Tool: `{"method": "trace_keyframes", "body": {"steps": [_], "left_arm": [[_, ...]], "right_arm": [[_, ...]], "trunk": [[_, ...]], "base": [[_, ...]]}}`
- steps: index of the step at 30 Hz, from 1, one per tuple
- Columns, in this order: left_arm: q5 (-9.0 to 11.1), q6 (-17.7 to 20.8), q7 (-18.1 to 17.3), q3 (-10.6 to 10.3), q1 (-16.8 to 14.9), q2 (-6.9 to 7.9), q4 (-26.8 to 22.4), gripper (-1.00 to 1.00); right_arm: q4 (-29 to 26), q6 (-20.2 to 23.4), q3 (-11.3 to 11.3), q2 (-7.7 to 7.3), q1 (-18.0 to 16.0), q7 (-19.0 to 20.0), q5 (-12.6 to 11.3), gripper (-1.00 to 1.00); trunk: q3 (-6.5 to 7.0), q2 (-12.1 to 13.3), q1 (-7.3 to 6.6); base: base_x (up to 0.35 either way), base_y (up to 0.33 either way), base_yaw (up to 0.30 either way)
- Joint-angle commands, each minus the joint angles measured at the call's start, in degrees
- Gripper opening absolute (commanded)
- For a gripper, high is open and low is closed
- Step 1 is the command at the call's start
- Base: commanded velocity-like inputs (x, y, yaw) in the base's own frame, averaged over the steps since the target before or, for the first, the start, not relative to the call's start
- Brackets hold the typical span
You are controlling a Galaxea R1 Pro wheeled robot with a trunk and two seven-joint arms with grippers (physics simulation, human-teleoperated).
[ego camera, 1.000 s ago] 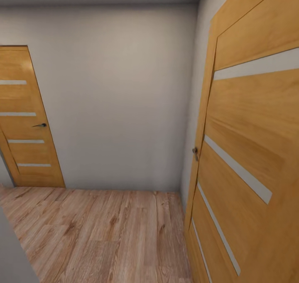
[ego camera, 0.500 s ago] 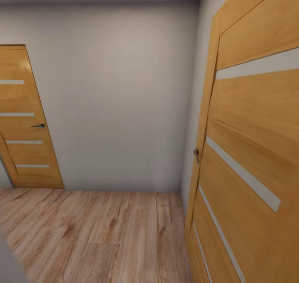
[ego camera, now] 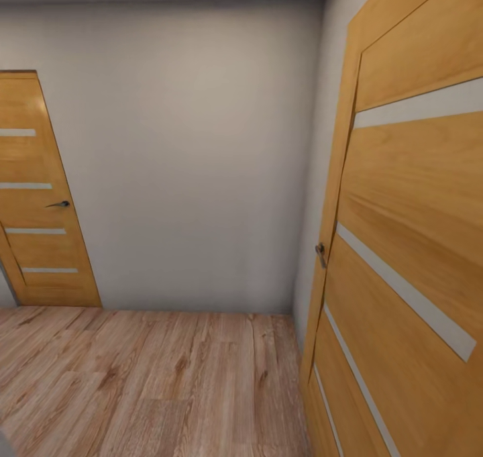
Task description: Move the two storage containers from the living room to the garage. In the garage, place one container on the floor and stack the other container on top of it (either order is fine).
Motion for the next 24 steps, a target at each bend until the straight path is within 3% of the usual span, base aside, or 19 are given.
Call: {"method": "trace_keyframes", "body": {"steps": [1,7,15,24], "left_arm": [[0.1,-0.1,-0.1,0.3,0.0,0.01,0.1,1.00],[0.1,-0.1,-0.1,0.3,0.0,-0.05,0.1,1.00],[0.1,-0.1,-0.1,0.3,0.0,-0.07,0.1,1.00],[0.1,-0.1,-0.1,0.3,0.0,-0.07,0.1,1.00]], "right_arm": [[0.2,-0.3,0.5,0.00,-0.1,0.1,-0.6,1.00],[0.2,-0.3,0.5,0.11,-0.1,0.1,-0.6,1.00],[0.2,-0.3,0.5,0.02,-0.1,0.1,-0.5,1.00],[0.2,-0.4,0.6,0.00,-0.1,0.1,-0.5,1.00]], "trunk": [[-0.02,0.0,0.02],[-0.02,0.0,0.02],[-0.02,0.0,0.02],[-0.02,0.0,0.02]], "base": [[0.001,0.071,0.000],[0.000,0.021,0.018],[0.000,0.001,0.187],[0.000,0.000,0.020]]}}
